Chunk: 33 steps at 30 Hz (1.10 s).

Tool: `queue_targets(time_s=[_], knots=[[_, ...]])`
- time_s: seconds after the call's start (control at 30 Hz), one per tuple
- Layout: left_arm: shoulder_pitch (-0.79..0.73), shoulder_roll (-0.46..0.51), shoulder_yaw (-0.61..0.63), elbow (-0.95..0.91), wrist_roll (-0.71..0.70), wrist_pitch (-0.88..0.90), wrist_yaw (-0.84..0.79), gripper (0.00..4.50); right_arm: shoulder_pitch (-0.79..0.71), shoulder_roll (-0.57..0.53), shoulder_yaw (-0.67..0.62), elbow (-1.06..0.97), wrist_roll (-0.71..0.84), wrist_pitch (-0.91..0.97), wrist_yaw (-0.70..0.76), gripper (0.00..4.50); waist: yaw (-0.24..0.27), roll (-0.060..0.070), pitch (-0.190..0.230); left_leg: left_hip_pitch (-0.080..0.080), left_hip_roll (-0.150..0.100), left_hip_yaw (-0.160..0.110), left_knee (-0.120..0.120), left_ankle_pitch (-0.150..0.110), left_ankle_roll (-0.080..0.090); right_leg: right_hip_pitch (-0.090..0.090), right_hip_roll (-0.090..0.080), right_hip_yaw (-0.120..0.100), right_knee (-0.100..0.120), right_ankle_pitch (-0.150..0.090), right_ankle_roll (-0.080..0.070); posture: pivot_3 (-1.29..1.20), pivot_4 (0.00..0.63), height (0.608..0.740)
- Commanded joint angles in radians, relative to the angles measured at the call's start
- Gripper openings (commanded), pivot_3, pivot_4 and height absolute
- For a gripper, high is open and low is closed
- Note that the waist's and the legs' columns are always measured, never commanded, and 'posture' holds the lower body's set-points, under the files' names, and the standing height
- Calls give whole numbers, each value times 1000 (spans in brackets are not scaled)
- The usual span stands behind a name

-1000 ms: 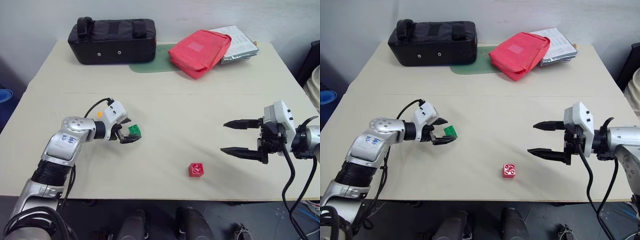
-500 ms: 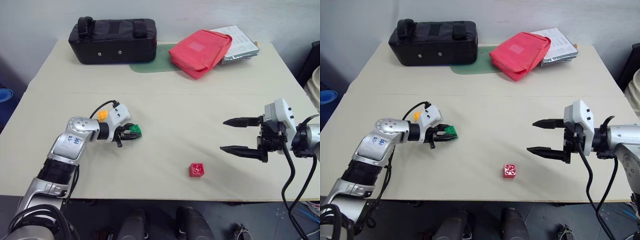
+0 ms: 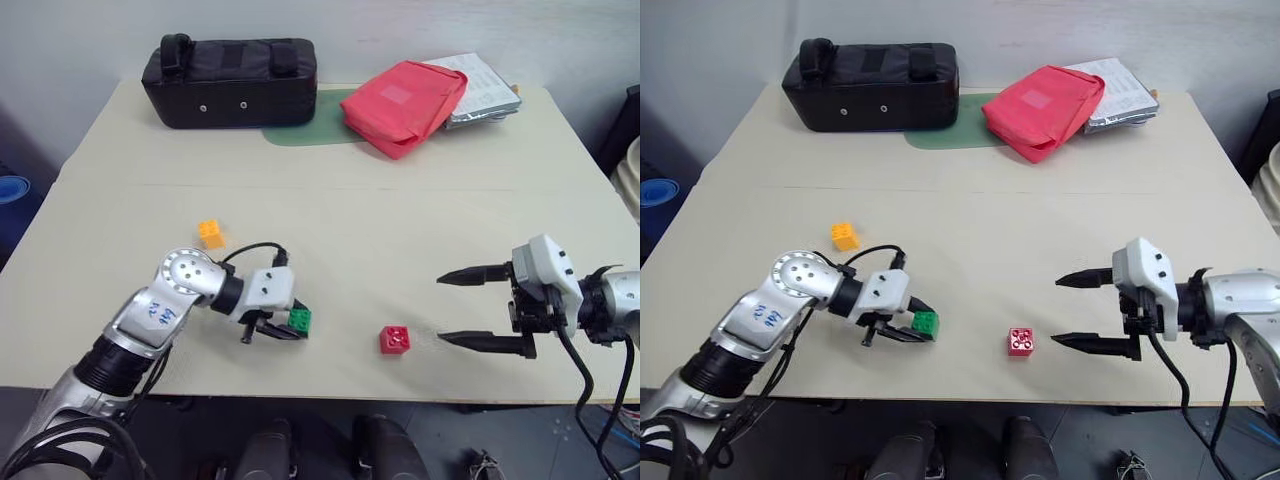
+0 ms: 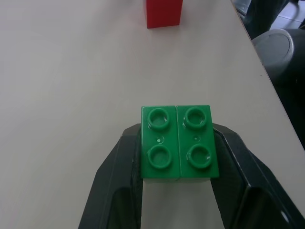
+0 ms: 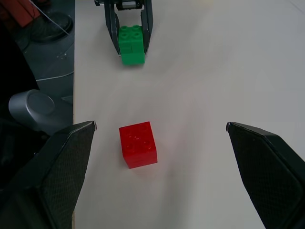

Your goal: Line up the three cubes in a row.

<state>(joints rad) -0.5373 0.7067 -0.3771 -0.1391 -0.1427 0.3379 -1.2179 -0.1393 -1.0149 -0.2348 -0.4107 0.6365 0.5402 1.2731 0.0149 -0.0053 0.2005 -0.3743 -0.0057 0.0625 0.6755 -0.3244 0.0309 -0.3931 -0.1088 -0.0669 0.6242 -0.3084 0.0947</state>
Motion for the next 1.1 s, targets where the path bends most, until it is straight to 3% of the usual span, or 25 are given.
queue_targets(time_s=[0.03,0.83,0.87,0.9,1.1], knots=[[-3,-16,1,5,33,-33,29,1495,-1,-5,-9,-38,14,-7,-8,4500,1,0,0,0,0,0,0,0,0,0,0,0,0,0,0,0,150,740],[26,-29,22,-115,-19,167,47,1495,25,0,10,-31,6,-31,-20,4500,8,0,0,0,0,-1,2,-1,1,1,0,0,0,0,0,0,150,740],[28,-29,23,-118,-22,173,48,2206,25,-1,11,-31,6,-32,-19,4500,8,0,0,0,0,-1,2,-1,1,1,0,0,0,0,0,0,150,740],[30,-29,23,-121,-24,175,48,2348,25,-2,12,-31,6,-33,-19,4500,8,0,0,0,0,-1,3,-1,1,1,0,0,0,0,0,0,150,740],[46,-9,53,-129,-38,181,49,4176,11,-5,15,-25,6,-35,-16,4500,8,0,0,0,0,-1,3,-1,1,1,0,0,0,0,0,0,150,740]])
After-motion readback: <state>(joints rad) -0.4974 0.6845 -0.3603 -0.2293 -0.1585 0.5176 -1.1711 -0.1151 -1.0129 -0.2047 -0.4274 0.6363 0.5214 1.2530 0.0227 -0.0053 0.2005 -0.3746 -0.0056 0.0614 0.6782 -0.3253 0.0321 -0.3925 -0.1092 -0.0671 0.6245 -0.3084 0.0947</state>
